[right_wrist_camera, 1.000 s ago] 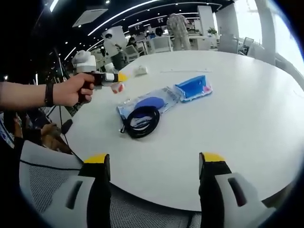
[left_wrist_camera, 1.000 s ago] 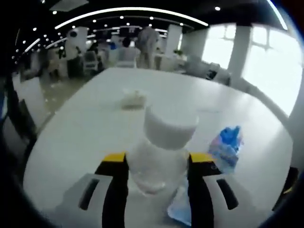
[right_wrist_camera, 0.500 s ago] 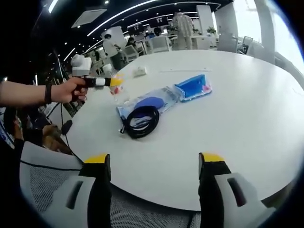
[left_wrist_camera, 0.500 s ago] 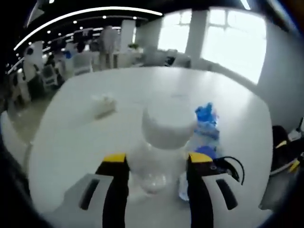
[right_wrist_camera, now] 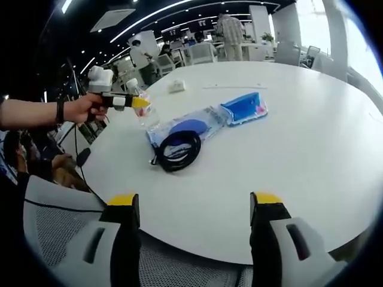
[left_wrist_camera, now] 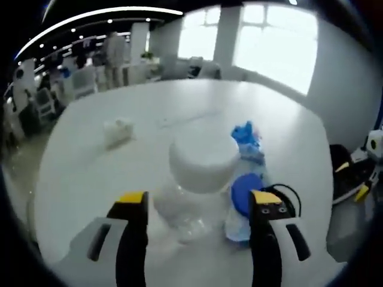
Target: Arrange the tabletop items into an orderly group along one side of the table until the central work area is clear of visible clutter.
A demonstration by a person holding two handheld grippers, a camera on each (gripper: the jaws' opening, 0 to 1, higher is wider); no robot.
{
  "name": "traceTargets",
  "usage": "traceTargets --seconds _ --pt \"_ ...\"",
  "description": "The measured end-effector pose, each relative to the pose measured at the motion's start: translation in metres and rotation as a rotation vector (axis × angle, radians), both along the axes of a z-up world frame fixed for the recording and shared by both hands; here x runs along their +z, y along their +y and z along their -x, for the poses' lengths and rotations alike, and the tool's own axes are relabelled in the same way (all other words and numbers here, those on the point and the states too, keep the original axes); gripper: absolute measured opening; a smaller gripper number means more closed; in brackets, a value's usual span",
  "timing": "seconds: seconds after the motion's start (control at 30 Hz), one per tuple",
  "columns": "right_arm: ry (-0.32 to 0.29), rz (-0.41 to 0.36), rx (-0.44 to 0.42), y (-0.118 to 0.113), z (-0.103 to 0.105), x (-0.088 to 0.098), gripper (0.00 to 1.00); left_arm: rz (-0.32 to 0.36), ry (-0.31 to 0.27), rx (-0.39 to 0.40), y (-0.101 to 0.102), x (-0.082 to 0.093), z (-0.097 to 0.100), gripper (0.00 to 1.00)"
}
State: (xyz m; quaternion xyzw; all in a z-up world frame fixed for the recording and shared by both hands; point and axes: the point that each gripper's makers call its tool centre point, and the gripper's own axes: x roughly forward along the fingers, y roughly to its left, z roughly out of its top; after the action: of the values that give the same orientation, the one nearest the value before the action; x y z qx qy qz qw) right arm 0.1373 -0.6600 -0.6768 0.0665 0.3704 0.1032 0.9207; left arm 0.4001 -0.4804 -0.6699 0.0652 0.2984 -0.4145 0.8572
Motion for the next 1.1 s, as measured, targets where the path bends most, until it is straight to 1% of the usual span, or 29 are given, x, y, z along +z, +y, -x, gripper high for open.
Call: traceTargets --seconds 0.03,0.07,0.1,0.13,0.17,0.2,0.27,0.3,0.4,0.47,0.5,0.53,0.57,0.63,0.73,0.77,0.8,0.83,0.87,0.9,0.93,0.97,1.1 --pt "0.0 0.001 -0.002 0.0 0.0 0.0 0.75 -0.011 -0.013 0.027 0.001 0.0 -0.002 0.69" --pt "0.0 0.001 -0.003 -0.001 0.0 0.0 0.75 -0.004 -0.018 0.065 0.002 0.001 -0.004 0.7" --pt "0.0 0.001 -0.005 -0.001 -0.001 0.0 0.75 0.001 -0.029 0.13 0.006 0.002 -0.009 0.72" --pt "0.0 0.002 -0.006 -0.001 0.0 0.0 0.75 -0.012 -0.043 0.196 0.012 0.002 -0.014 0.72" --pt "0.0 0.002 -0.008 -0.002 0.0 0.0 0.75 -0.003 -0.058 0.277 0.018 0.003 -0.018 0.72" --pt "-0.001 0.002 -0.009 -0.002 0.0 0.0 0.75 0.022 -0.048 0.305 0.017 0.003 -0.017 0.72" --pt "-0.001 0.003 -0.011 -0.003 0.0 0.0 0.75 0.038 -0.028 0.354 0.014 -0.001 -0.012 0.72" --pt "-0.002 0.003 -0.012 -0.003 0.0 0.0 0.75 0.023 -0.032 0.344 0.01 -0.005 -0.008 0.72" --pt "-0.003 0.003 -0.014 -0.004 0.001 0.001 0.75 0.005 -0.04 0.357 0.001 -0.01 0.0 0.71" --pt "-0.003 0.002 -0.016 -0.004 0.001 0.001 0.75 -0.01 -0.052 0.379 0.001 -0.012 0.0 0.7" --pt "-0.003 0.001 -0.016 -0.004 0.001 0.001 0.75 -0.021 -0.061 0.41 0.004 -0.012 -0.001 0.69" --pt "-0.003 0.001 -0.016 -0.004 0.001 0.001 0.75 -0.035 -0.061 0.435 0.007 -0.014 -0.002 0.67" --pt "-0.003 0.001 -0.016 -0.004 0.001 0.0 0.75 -0.049 -0.054 0.476 0.012 -0.015 -0.003 0.66" --pt "-0.002 0.001 -0.016 -0.004 0.001 0.0 0.75 -0.066 -0.082 0.515 0.019 -0.013 -0.007 0.62" --pt "-0.001 -0.001 -0.018 -0.004 0.001 0.0 0.75 -0.075 -0.08 0.547 0.024 -0.015 -0.008 0.51" --pt "0.0 -0.002 -0.02 -0.005 0.001 0.0 0.75 -0.075 -0.074 0.562 0.026 -0.016 -0.01 0.5" --pt "0.001 -0.002 -0.02 -0.005 0.001 0.0 0.75 -0.076 -0.072 0.564 0.026 -0.017 -0.011 0.5" --pt "0.003 -0.002 -0.019 -0.004 0.001 -0.001 0.75 -0.081 -0.056 0.562 0.025 -0.02 -0.011 0.5" --pt "0.005 -0.002 -0.018 -0.004 0.001 -0.001 0.75 -0.078 -0.053 0.564 0.025 -0.02 -0.011 0.48" --pt "0.006 -0.002 -0.017 -0.004 0.001 -0.001 0.74 -0.065 -0.054 0.565 0.024 -0.018 -0.012 0.42" --pt "0.006 -0.002 -0.016 -0.004 0.001 -0.001 0.74 -0.065 -0.066 0.563 0.024 -0.016 -0.013 0.42" --pt "0.006 -0.001 -0.017 -0.004 0.001 -0.001 0.74 -0.087 -0.075 0.564 0.027 -0.017 -0.014 0.42" --pt "0.008 -0.002 -0.021 -0.005 0.001 -0.001 0.74 -0.096 -0.084 0.555 0.035 -0.017 -0.018 0.41"
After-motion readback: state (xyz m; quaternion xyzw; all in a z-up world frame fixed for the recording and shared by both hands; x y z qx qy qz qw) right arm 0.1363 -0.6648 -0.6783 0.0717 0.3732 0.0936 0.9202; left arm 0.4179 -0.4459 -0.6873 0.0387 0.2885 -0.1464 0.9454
